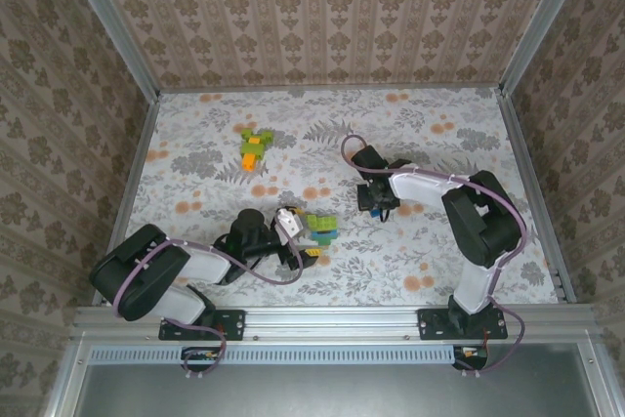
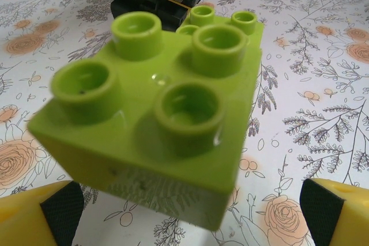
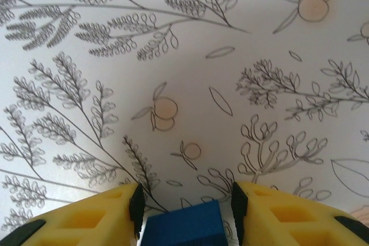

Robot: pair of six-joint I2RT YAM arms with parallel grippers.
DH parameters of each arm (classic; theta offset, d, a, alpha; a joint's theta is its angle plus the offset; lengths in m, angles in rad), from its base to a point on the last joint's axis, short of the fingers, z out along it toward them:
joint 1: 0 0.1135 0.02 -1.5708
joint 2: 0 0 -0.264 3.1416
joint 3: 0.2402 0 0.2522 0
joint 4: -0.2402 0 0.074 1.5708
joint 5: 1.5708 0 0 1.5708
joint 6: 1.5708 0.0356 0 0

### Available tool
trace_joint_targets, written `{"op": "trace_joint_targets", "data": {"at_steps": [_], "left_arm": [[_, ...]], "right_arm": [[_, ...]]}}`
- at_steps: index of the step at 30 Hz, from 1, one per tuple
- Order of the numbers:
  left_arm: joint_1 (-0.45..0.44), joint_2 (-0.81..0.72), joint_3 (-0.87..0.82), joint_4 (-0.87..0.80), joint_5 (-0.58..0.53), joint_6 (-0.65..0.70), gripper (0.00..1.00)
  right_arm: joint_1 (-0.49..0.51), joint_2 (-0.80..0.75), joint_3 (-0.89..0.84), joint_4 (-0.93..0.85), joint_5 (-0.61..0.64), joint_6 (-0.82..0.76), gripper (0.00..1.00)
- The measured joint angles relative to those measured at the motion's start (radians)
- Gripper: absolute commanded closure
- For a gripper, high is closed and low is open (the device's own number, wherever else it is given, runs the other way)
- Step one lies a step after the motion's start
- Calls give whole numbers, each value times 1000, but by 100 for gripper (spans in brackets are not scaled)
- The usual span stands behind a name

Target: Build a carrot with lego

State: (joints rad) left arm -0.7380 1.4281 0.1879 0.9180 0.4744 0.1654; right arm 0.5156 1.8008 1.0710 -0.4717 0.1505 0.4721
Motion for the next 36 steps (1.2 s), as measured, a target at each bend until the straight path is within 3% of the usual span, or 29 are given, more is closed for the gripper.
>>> {"op": "trace_joint_targets", "data": {"at_steps": [20,36], "left_arm": [[0,11,5,-6,0,0,0],[0,11,5,-6,0,0,0]], "right_arm": [[0,-67,-27,-53,-30,-44,44],[-12,-67,-27,-75,-54,-80,53]]}}
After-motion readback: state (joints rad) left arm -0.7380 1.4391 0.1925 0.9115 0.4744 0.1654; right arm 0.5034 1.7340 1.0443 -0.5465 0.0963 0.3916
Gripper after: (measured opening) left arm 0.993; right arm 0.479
